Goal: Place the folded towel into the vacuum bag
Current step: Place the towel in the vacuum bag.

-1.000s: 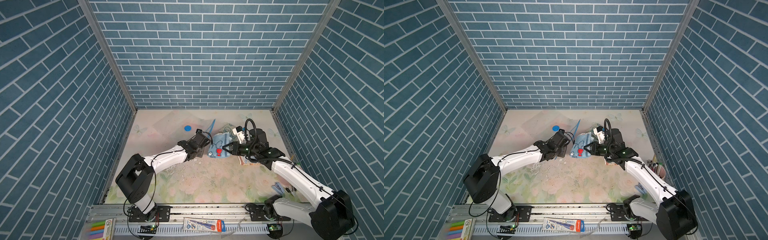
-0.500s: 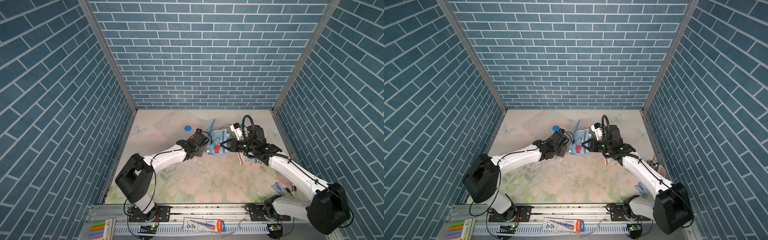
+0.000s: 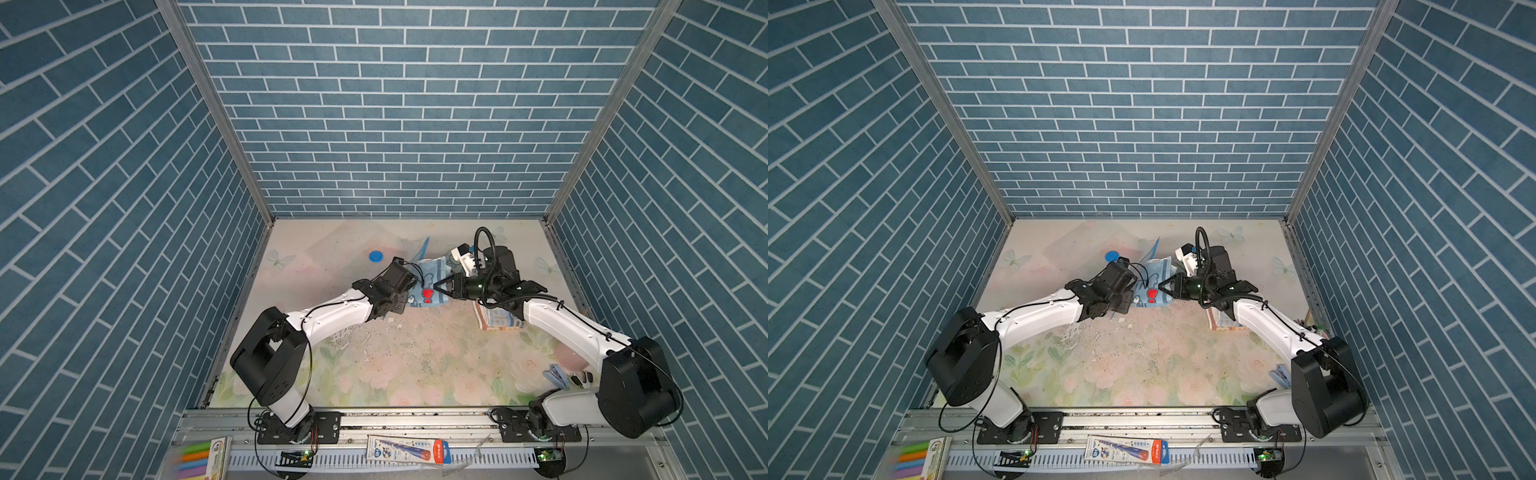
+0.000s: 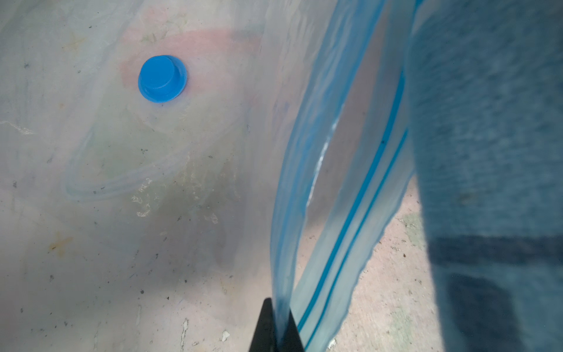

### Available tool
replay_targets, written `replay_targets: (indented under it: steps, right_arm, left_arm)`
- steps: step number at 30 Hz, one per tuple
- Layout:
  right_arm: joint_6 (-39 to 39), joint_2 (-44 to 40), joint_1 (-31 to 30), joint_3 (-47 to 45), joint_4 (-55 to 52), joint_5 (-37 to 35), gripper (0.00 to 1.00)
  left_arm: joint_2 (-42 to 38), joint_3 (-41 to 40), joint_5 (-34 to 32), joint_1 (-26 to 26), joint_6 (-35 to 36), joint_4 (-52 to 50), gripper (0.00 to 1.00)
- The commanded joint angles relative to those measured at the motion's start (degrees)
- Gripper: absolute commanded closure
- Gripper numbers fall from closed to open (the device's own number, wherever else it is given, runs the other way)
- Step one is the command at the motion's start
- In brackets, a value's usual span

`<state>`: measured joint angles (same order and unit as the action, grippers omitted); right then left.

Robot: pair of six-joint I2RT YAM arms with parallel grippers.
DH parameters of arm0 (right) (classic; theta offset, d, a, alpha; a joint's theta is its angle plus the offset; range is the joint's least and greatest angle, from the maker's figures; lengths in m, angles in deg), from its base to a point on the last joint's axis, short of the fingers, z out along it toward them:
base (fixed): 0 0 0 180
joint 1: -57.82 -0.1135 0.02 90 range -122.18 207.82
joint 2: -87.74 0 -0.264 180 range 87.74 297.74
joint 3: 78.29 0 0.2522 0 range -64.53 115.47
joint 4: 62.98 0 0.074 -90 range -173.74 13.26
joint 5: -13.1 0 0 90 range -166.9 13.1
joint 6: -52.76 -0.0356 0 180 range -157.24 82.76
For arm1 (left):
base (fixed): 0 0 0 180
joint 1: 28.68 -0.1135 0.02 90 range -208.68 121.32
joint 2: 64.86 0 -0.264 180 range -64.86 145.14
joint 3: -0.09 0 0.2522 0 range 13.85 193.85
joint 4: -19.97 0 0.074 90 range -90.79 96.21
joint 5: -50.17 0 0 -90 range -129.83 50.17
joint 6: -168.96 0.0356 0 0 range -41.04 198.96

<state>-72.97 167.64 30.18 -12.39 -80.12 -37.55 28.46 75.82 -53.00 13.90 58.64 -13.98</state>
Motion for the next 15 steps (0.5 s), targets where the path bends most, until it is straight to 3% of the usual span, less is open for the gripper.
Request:
replay_targets:
  steps: [1,15]
  right_arm:
    - [-0.38,1.34,0.05,2.61,2.66,0.66,1.00]
    - [-2.92,0.30,0.04,1.41,3.98,5.02,1.00]
  left_arm:
    - [-1.08,-0.37,0.14,-0.40,0.87,0.50,1.00]
    - [-0.26,0.85,-0.61,-0.40,0.98,-0.02,1.00]
